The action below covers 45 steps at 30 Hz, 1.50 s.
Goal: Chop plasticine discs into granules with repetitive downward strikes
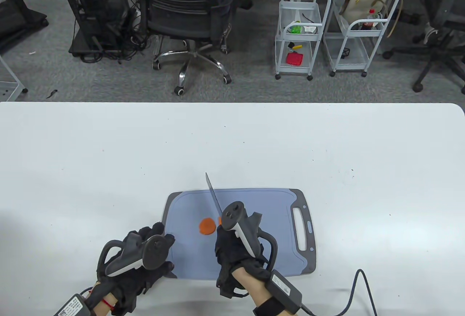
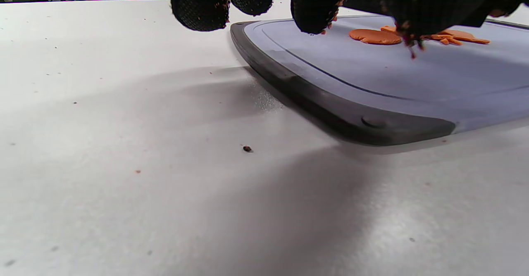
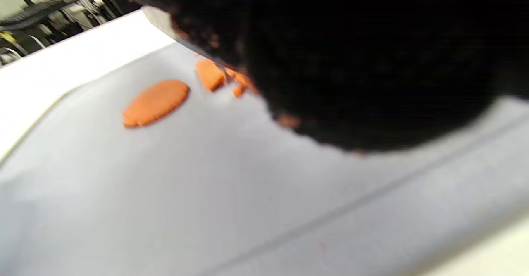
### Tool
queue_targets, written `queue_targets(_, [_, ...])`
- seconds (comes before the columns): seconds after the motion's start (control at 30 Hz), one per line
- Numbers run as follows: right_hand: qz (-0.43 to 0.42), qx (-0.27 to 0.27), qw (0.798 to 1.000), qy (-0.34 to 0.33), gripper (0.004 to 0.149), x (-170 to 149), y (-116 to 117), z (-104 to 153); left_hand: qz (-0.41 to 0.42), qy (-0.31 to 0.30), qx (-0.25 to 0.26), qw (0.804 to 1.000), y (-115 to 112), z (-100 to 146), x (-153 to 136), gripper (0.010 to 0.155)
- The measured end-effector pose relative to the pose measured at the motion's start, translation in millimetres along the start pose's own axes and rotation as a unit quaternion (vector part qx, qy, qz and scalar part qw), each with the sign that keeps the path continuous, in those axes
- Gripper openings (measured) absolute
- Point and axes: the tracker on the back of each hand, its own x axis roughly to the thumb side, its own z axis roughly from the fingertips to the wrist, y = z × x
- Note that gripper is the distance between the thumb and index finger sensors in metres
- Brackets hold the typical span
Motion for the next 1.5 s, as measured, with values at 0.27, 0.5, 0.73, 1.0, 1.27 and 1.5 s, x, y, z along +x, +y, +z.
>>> queue_targets(0.27, [0.016,-0.021,1.0,0.011,0.052,17.6,5.7,-24.0,-0.007,-0.004,-0.003,1.0,-1.2,-0.5,3.4,0.077])
queue_targets(0.5, [-0.025,-0.014,1.0,-0.006,0.052,9.2,-5.6,2.2,0.0,-0.002,0.006,1.0,1.8,1.9,1.2,0.077])
queue_targets(0.73, [-0.001,0.012,1.0,0.029,0.052,10.5,12.5,-6.1,-0.007,-0.005,-0.003,1.0,-0.4,1.9,3.5,0.077])
queue_targets(1.0, [-0.026,-0.012,1.0,0.013,0.052,14.4,-3.4,-15.2,-0.008,-0.007,-0.01,1.0,-2.8,1.3,4.4,0.076])
queue_targets(1.27, [-0.015,0.015,0.999,0.031,0.052,13.2,10.2,0.6,-0.009,-0.001,-0.009,1.0,-1.1,2.0,2.4,0.077])
queue_targets(1.5, [-0.024,0.005,0.999,0.029,0.052,26.0,8.6,-22.2,-0.011,-0.004,-0.015,1.0,-2.2,1.5,3.9,0.077])
